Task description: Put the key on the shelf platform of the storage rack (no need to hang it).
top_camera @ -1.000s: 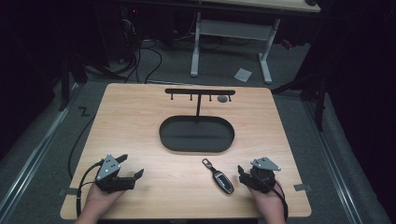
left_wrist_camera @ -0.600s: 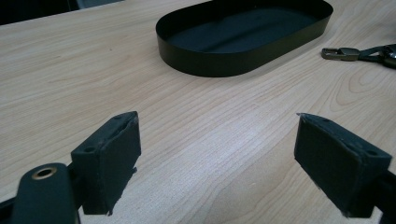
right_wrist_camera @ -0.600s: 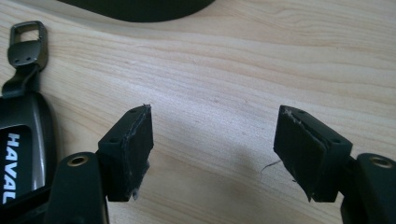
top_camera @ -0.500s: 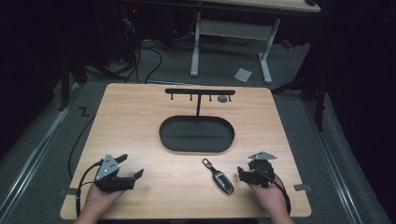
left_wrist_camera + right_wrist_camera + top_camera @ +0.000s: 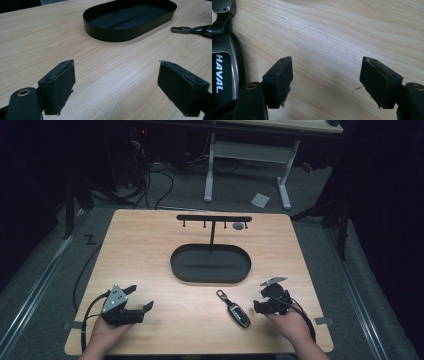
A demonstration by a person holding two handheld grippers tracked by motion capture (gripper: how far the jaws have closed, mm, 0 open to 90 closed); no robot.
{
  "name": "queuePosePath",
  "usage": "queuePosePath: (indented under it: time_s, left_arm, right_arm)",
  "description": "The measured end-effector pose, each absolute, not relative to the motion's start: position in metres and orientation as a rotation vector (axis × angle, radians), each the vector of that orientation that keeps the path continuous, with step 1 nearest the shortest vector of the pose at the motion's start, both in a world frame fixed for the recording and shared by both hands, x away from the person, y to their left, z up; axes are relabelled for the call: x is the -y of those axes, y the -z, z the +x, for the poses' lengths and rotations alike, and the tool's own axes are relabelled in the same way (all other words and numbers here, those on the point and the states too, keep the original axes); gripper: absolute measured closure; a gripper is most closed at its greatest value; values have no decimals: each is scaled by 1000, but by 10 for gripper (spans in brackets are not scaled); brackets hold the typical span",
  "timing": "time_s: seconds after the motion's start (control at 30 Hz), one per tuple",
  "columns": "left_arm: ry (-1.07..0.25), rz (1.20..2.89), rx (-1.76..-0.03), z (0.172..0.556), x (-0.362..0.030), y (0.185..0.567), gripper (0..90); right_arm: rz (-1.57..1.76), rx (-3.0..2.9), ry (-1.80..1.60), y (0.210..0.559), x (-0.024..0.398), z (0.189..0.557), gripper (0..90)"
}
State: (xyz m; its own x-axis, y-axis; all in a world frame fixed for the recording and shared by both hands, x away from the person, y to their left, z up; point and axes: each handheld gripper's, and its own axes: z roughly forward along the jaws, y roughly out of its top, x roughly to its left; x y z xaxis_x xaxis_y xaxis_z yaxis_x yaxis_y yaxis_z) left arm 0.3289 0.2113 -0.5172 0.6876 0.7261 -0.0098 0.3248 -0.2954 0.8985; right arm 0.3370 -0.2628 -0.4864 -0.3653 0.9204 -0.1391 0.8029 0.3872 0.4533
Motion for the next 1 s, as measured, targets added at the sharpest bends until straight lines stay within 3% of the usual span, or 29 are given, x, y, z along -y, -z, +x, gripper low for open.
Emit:
queuePosePath:
  time_s: [1.0]
  left_arm:
    - [-493,1893,-812,329,-210,517,154]
  right_arm:
    - [1388,-2516,-170,457,239,345,248]
